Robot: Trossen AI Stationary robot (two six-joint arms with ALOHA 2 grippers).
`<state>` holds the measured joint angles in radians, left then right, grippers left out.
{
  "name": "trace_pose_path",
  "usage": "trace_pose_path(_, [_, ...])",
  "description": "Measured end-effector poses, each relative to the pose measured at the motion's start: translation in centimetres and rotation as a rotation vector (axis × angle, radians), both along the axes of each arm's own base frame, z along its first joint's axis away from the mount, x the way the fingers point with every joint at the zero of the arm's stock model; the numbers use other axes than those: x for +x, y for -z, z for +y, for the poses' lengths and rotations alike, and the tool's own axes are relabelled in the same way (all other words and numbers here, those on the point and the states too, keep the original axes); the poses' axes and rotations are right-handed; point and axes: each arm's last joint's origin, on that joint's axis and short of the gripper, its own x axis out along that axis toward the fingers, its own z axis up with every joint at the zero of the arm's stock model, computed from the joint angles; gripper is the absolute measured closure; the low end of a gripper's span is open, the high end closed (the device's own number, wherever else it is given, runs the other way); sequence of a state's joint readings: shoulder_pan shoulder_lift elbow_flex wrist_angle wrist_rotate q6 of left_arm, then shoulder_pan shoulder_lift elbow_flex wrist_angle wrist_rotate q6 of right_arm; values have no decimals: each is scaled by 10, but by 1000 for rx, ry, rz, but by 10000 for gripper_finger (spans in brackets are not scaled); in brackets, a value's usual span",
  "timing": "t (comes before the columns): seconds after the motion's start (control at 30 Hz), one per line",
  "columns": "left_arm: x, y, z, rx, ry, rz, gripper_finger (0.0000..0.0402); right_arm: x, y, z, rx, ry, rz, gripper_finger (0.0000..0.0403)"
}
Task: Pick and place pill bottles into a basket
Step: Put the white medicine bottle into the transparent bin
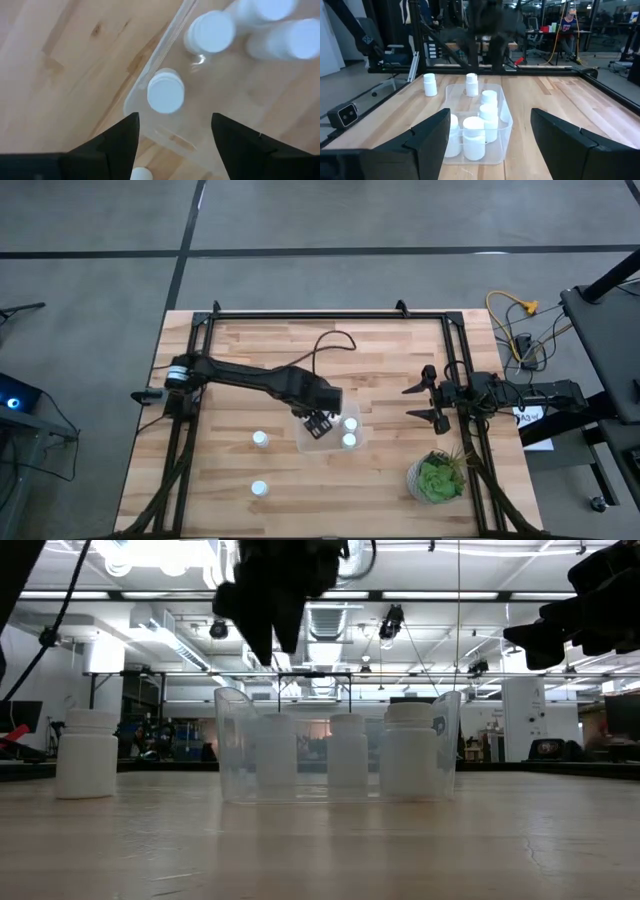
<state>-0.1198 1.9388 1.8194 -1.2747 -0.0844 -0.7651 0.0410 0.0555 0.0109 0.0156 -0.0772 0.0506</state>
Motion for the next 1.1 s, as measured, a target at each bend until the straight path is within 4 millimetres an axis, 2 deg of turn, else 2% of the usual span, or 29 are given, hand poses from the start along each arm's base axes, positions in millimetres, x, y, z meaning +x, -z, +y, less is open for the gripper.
trace_pose_path(0.2, [-24, -37, -7, 3, 102, -99, 172, 0, 0, 0, 3, 1, 0, 138])
trace_pose_path(0.4, [-51, -57, -16, 7, 185, -137, 172, 0, 0, 0, 1, 1, 0, 138])
trace_pose_path(0.63, [-76, -48, -22, -32, 229, -59, 170, 0, 0, 0, -1, 0, 0, 138])
trace_pose_path(0.87, [-82, -37, -30, -85, 341, -46, 168, 0, 0, 0, 1, -1, -1, 138])
trace_pose_path(0.97, [-83, -34, -33, -109, 400, -36, 152, 0, 0, 0, -4, -1, -1, 138])
trace_pose_path(1.1, [-87, -34, -36, -105, 465, -33, 111, 0, 0, 0, 0, 0, 0, 138])
